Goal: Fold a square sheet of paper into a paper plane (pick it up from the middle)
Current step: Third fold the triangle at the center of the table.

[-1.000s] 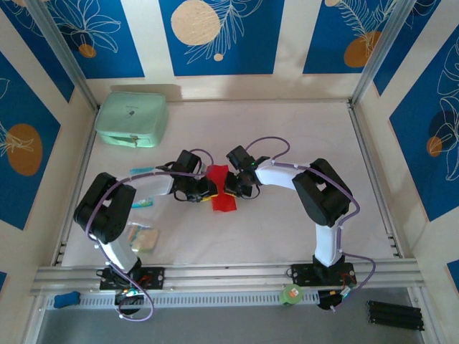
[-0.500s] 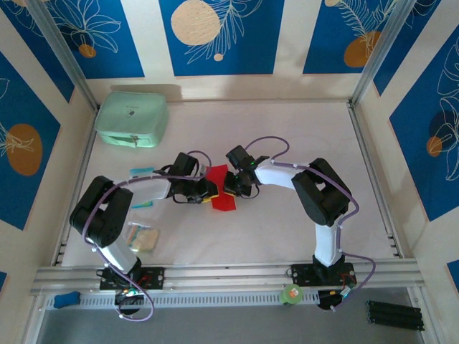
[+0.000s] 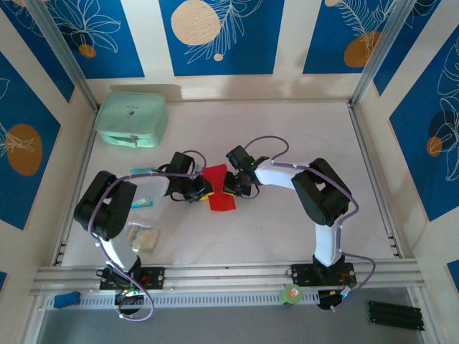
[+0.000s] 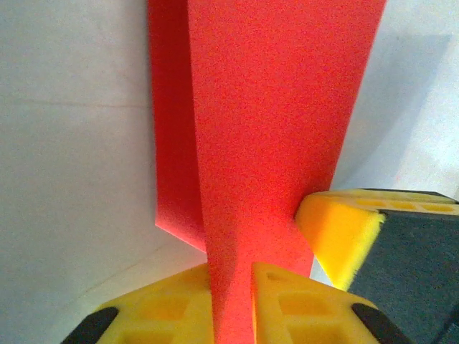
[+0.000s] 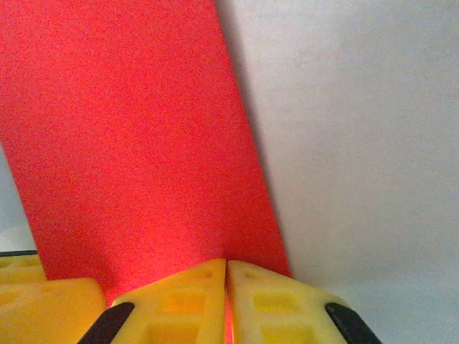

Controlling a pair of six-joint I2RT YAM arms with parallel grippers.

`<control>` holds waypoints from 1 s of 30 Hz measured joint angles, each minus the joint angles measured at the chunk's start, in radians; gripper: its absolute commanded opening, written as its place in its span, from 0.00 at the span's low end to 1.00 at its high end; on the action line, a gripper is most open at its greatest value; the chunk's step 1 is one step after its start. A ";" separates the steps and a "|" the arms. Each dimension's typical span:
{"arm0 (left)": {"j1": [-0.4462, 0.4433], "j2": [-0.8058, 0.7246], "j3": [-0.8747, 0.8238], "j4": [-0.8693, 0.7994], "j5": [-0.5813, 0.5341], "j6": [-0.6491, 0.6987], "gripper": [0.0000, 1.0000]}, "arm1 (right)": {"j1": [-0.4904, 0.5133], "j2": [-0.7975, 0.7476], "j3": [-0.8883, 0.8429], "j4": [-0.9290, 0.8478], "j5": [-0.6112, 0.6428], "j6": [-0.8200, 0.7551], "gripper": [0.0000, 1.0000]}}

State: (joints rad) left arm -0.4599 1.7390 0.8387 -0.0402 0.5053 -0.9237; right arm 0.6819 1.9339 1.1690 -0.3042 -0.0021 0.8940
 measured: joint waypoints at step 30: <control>0.005 0.002 0.001 0.023 0.039 -0.150 0.04 | 0.138 -0.326 -0.420 0.507 0.122 -0.750 0.68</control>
State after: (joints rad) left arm -0.4549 1.7405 0.8394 -0.0177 0.5438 -1.0733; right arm 0.8200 1.6081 0.7486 0.2024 0.1196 0.1440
